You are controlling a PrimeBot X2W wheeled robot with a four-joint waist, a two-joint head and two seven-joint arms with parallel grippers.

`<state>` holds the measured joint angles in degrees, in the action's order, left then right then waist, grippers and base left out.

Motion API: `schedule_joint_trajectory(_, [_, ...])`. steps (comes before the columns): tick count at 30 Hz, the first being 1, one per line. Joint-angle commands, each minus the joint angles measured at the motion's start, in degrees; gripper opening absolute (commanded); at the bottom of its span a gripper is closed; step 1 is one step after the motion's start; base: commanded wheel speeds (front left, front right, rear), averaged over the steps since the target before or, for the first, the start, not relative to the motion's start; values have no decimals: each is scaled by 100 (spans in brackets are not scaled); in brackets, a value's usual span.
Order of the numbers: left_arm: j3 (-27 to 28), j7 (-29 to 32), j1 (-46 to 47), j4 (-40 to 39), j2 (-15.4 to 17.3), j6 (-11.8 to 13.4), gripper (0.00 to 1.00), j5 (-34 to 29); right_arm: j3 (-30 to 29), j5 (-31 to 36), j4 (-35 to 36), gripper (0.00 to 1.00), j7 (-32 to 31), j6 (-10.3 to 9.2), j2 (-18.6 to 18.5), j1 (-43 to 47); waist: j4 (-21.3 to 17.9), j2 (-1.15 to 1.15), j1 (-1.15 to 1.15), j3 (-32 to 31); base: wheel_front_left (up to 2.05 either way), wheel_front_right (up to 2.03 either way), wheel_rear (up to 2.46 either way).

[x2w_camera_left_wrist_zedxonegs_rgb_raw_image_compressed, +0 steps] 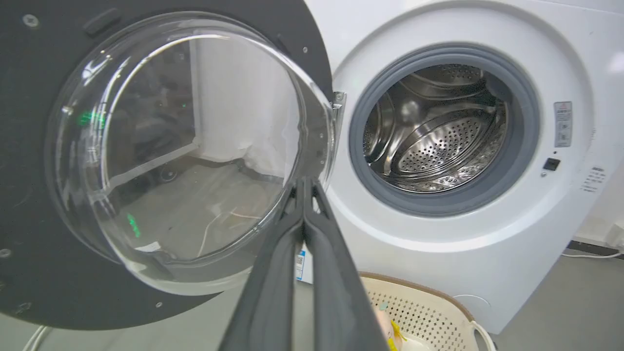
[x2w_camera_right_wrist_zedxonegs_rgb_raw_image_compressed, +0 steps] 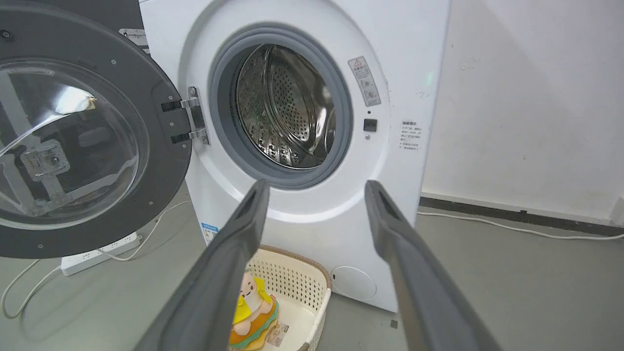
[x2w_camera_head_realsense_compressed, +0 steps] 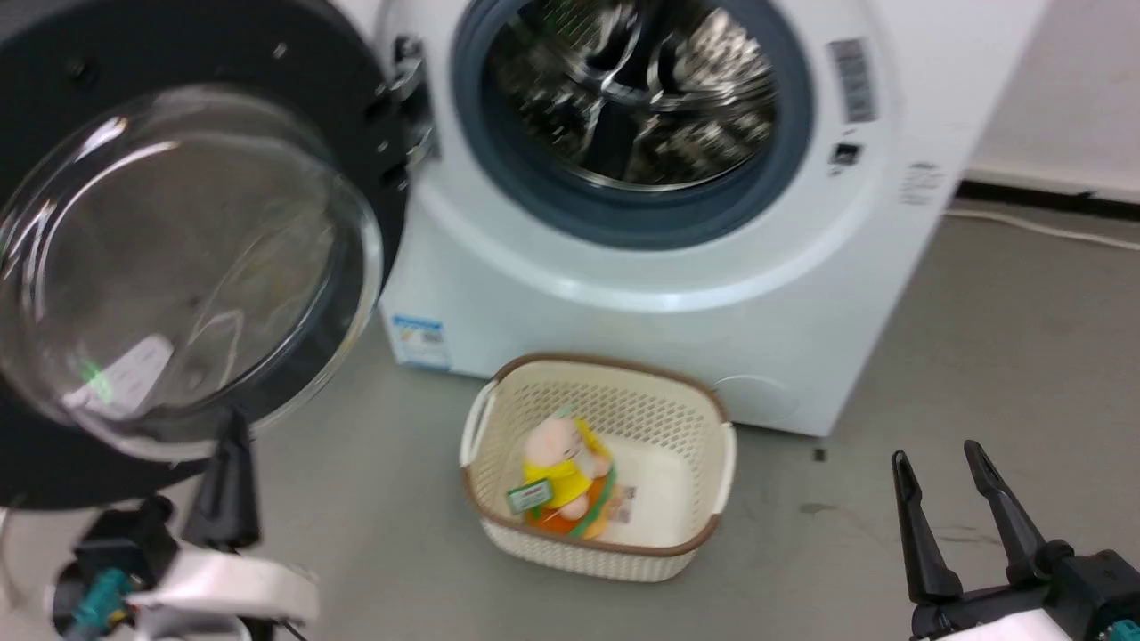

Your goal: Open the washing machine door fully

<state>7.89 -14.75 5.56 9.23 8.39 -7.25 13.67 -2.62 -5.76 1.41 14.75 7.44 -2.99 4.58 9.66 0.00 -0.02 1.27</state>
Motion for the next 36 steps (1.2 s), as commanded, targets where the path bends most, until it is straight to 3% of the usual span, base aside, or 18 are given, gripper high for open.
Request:
schedule_joint_trajectory(1, [-105, -25, -176, -154, -77, -23, 0, -47, -17, -69, 71, 100, 25, 5, 12, 81, -357, 0, 2, -311, 0, 0, 0])
schedule_joint_trajectory(9, [-508, -25, -824, -574, -400, 31, 0, -335, -93, -192, 103, 100, 25, 5, 12, 259, -765, 0, 2, -513, 0, 0, 0])
schedule_joint_trajectory(10, [-550, -25, -885, -586, -420, 59, 83, -393, -102, -207, 92, 100, 25, 5, 12, 282, -798, 0, 2, -527, 0, 0, 0])
schedule_joint_trajectory(11, [-594, -25, -947, -581, -440, 83, 100, -430, -104, -220, 78, 100, 25, 5, 12, 307, -832, 0, 2, -540, 0, 0, 0])
schedule_joint_trajectory(21, [-904, -25, -1255, -143, -528, 300, 100, -636, -45, -296, -145, 100, 25, 5, 12, 446, -982, 0, 2, -634, 0, 0, 0])
schedule_joint_trajectory(36, [-1061, -25, -1187, 8, -543, 343, 100, -852, -50, -210, -408, 100, 25, 5, 12, 424, -976, 0, 2, -654, 0, 0, 0])
